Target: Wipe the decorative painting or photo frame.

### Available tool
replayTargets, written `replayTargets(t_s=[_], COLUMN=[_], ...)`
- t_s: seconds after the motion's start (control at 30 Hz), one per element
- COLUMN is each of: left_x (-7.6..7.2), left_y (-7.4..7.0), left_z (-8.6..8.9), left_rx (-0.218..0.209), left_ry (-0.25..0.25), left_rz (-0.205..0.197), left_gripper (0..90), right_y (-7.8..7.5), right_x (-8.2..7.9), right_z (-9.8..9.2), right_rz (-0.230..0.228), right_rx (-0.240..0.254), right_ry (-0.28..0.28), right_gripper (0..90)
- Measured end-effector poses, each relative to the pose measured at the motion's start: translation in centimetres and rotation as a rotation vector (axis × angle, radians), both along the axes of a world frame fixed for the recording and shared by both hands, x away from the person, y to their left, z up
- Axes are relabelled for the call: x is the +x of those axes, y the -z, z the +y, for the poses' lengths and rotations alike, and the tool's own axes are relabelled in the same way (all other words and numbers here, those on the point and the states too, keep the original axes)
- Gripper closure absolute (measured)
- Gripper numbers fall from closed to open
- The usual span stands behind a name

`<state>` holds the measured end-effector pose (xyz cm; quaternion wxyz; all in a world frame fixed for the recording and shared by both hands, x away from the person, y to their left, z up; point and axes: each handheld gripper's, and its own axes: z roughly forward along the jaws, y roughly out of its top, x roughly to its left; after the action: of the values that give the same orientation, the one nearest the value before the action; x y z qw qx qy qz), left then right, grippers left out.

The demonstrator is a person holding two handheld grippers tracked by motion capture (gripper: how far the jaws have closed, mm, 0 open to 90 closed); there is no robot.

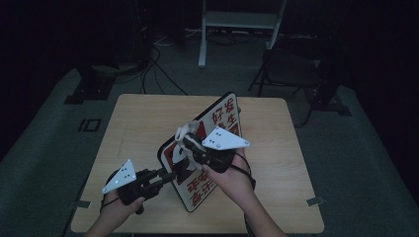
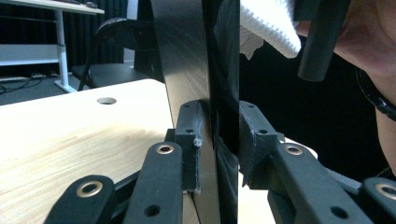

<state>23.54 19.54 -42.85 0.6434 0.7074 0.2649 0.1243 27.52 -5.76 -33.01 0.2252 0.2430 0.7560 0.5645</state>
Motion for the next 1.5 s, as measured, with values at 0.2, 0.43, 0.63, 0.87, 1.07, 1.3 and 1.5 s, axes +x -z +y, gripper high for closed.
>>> replayTargets(t_s=[0.2, 0.43, 0.63, 0.87, 1.07, 1.3, 1.5], left_x=[0.1, 0.0, 0.0, 0.0, -0.1, 0.0, -0.1], left_y=[0.0, 0.0, 0.0, 0.0, 0.0, 0.0, 0.0], left_z=[0.1, 0.0, 0.0, -0.1, -0.1, -0.1, -0.2], left_rx=[0.006, 0.005, 0.004, 0.006, 0.005, 0.001, 0.002], left_ry=[-0.006, -0.007, 0.0, 0.003, 0.006, 0.012, 0.013], left_rz=[-0.002, -0.005, -0.003, -0.002, -0.002, 0.005, 0.002], left_gripper=[73.2, 73.0, 72.8, 72.6, 72.5, 72.5, 72.4], right_y=[0.6, 2.3, 4.3, 6.2, 8.4, 11.1, 13.4], right_x=[0.1, -0.2, -0.4, -0.6, -0.8, -1.1, -1.3], right_z=[0.4, 0.0, -0.8, -1.5, -2.2, -2.9, -3.4], right_rz=[-0.007, 0.009, 0.035, 0.067, 0.117, 0.175, 0.221], right_rx=[-0.038, -0.077, -0.118, -0.134, -0.17, -0.208, -0.247], right_ry=[0.008, 0.008, 0.011, 0.019, 0.027, 0.026, 0.027], right_gripper=[78.1, 78.0, 78.0, 78.0, 78.0, 78.0, 77.9])
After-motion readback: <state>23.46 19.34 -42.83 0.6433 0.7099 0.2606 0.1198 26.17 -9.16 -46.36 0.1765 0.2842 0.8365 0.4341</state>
